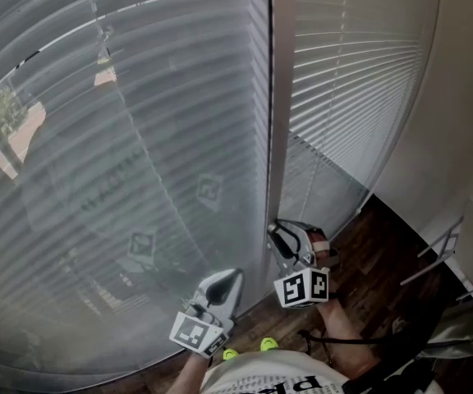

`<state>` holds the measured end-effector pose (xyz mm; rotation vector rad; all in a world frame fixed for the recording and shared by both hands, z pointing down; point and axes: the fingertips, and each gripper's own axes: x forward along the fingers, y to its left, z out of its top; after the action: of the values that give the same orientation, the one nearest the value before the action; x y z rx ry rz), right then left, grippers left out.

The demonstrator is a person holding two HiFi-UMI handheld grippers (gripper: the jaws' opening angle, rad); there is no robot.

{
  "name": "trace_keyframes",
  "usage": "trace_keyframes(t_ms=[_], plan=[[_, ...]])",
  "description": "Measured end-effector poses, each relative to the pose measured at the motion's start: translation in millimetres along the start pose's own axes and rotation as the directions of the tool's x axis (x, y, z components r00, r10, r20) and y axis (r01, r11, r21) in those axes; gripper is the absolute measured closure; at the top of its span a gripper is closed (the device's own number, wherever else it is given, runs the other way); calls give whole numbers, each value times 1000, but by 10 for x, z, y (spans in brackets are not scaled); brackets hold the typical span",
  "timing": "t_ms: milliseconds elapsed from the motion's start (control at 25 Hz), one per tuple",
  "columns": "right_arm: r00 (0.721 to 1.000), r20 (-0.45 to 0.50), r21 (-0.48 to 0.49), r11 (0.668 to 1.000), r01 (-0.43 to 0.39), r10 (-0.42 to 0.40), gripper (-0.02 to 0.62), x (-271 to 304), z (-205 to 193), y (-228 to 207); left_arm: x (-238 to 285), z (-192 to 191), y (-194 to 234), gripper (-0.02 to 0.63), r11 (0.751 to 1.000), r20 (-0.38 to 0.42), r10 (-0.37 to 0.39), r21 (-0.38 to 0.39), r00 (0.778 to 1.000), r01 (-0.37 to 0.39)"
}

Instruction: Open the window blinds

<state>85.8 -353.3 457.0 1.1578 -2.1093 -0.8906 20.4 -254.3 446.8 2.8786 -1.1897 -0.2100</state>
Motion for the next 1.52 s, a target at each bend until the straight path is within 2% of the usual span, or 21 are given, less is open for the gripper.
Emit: trace_keyframes(t_ms=[680, 880, 1440, 1520], plan=[[1000, -28, 161, 987, 12, -8, 471, 11, -16, -23, -77, 20, -1, 614, 1000, 5, -7, -4, 1000, 7], [1000, -21, 274, 962, 3, 3, 471, 17, -24, -30, -88, 2, -12, 614, 1000, 1, -8, -7, 1000, 8], [1000, -17, 423, 906, -3, 12, 469, 15, -37, -47, -101, -2, -42, 614, 1000, -6, -15, -10, 1000, 15], [1000, -14, 455, 890, -1, 8, 469, 19, -52, -50, -97, 2, -41, 614, 1000, -5, -17, -8, 1000, 17]])
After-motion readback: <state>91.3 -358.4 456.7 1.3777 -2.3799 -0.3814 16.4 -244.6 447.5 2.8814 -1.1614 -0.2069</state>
